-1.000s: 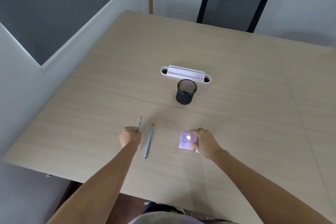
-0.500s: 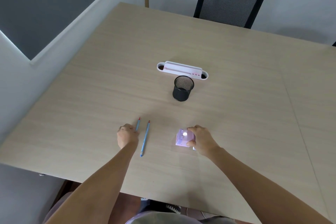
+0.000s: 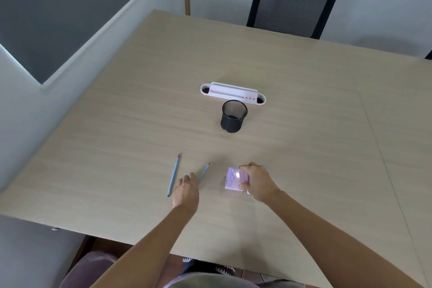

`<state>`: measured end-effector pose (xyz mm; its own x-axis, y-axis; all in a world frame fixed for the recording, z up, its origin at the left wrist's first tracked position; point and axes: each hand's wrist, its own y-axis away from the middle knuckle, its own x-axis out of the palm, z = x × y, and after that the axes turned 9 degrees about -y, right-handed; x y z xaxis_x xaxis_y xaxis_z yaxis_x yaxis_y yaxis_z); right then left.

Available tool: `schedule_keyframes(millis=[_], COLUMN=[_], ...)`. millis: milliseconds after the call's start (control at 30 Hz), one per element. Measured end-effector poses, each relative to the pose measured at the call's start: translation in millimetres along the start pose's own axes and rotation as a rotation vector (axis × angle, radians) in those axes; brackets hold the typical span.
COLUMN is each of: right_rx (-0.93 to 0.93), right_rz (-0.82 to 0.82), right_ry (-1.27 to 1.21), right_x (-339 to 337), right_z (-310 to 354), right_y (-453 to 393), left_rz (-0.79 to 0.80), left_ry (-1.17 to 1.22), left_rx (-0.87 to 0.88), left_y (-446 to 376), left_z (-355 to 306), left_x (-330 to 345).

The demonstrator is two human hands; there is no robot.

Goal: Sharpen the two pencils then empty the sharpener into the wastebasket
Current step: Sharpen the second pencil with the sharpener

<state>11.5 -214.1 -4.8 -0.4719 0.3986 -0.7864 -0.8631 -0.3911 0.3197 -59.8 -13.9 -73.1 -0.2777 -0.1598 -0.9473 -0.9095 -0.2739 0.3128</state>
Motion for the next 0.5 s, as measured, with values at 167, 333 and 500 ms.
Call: schedule_keyframes(millis=[167,333,500], right_rx=[0.009,0.012,0.009], right_rz=[-0.004,0.002,-0.007], right_ry=[-0.008,0.001,0.008], right_x=[1,1,1], right_z=[-1,-2,1], right_y=[-1,-1,0], left_rz=[-0.054,-0.134,-0.115], left_ry=[0.311,0.44,0.435], left_rx=[0.137,0.225,0.271], left_y=[12,7,-1], left_z=[15,22,16], left_x=[4,-4,-11])
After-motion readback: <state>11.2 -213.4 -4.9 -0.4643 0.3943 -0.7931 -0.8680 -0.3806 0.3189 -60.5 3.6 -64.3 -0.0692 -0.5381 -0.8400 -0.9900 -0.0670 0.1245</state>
